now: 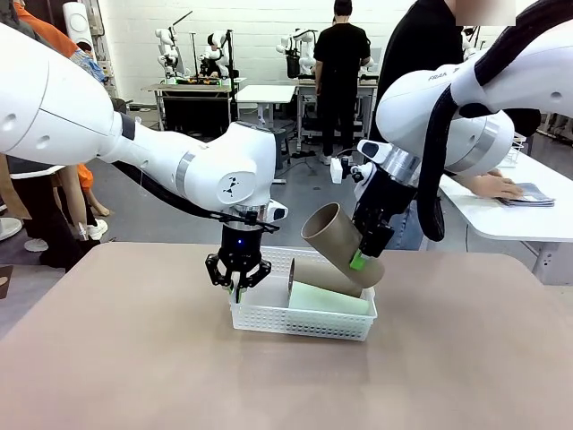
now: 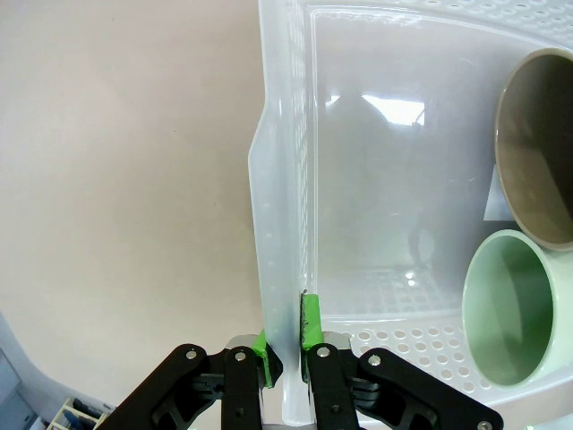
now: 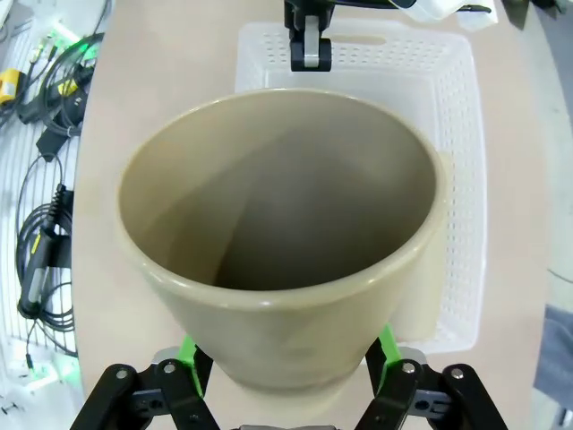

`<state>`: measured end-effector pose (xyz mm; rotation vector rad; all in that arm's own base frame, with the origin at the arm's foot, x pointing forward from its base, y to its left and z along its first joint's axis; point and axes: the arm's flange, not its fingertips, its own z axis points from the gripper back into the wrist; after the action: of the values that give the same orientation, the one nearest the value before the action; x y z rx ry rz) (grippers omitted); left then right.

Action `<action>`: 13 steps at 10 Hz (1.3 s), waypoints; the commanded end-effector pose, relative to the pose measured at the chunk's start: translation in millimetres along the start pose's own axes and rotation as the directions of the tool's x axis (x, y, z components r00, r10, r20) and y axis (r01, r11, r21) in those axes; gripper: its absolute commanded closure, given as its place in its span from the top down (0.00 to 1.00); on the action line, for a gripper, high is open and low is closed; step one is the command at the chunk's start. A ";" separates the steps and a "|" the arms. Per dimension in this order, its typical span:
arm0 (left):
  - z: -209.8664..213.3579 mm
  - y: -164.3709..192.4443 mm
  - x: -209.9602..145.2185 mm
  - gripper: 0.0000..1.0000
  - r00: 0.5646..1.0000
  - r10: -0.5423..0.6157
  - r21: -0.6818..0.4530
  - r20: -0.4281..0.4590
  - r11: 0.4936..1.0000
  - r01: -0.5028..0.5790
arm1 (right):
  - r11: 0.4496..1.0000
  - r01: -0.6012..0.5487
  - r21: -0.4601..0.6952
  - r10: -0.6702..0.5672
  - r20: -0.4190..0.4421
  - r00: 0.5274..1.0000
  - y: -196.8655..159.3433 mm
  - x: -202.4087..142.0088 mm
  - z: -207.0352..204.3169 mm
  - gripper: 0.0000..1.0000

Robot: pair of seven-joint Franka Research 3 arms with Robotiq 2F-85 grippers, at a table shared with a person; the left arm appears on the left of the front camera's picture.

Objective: Clean and organize the cups into the basket.
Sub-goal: Pick up the Reusable plastic cup from the right side of the table and stack it inside the Organizing basket in the center of the table.

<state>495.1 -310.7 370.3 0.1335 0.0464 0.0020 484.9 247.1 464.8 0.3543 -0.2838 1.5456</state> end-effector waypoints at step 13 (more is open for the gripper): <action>-0.8 1.5 -1.0 0.00 1.000 -0.004 0.006 -0.003 1.000 0.004 | 0.999 0.031 -0.013 -0.033 -0.165 0.986 -29.7 15.6 -58.0 0.81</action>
<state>495.1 -310.7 370.3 0.1335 0.0464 0.0020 506.9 275.8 416.6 0.2488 -0.1813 1.5522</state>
